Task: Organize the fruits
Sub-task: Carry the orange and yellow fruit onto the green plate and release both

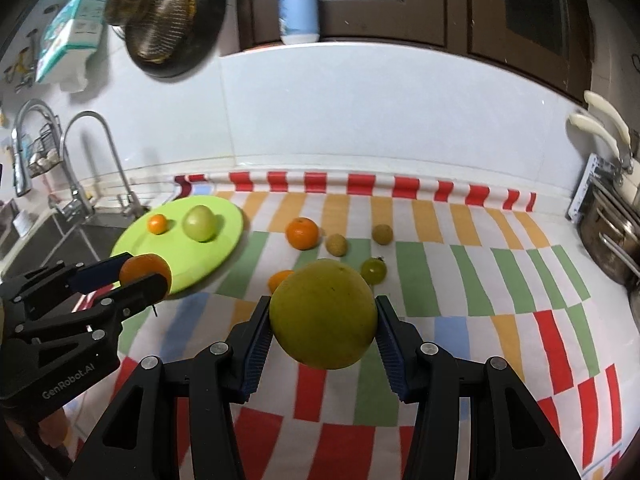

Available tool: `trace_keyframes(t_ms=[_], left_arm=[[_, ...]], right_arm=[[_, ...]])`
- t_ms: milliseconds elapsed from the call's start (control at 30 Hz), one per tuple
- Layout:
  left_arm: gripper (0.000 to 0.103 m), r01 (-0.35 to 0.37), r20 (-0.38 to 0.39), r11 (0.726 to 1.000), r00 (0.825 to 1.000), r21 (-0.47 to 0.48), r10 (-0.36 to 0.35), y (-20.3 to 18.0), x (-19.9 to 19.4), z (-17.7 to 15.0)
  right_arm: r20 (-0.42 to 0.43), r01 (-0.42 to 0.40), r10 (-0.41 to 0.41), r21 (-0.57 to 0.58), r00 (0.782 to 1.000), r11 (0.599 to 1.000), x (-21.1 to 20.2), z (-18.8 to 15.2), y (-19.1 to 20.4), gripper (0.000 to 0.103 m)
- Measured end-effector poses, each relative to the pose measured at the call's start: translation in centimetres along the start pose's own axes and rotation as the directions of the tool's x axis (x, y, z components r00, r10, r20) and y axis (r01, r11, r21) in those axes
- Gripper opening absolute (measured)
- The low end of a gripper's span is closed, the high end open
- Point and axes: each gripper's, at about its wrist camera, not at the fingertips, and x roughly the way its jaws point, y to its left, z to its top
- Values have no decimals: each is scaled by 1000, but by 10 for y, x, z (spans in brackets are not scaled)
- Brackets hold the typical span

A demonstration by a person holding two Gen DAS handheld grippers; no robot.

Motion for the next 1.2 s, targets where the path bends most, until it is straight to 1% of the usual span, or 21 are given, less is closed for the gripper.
trace_keyframes(t_ms=[167,400,733,967,1200], left_arm=[[40,-21,24,1000,999,-14,22,8,-19,-4],[40,-59,40,998,997,-21,60,24,-42,-10],[40,-106,72,994,992,-23,107,50,-65,-10],[40,-135,89,990,986,-38,138,72,-69,-6],[40,-160,103,986,981,-48,165,92,-61,2]], right_arm=[[28,-19,20,-21,999,1000,-16,1,15,50],[59,-42,45,-48,997,998,-31,1,37,50],[83,-90,95,-70,992,994,-38,5,69,50],[96,-115,123,-83,988,990,-30,19,86,50],[105,-145,158,-119,982,982,-17,38,104,50]])
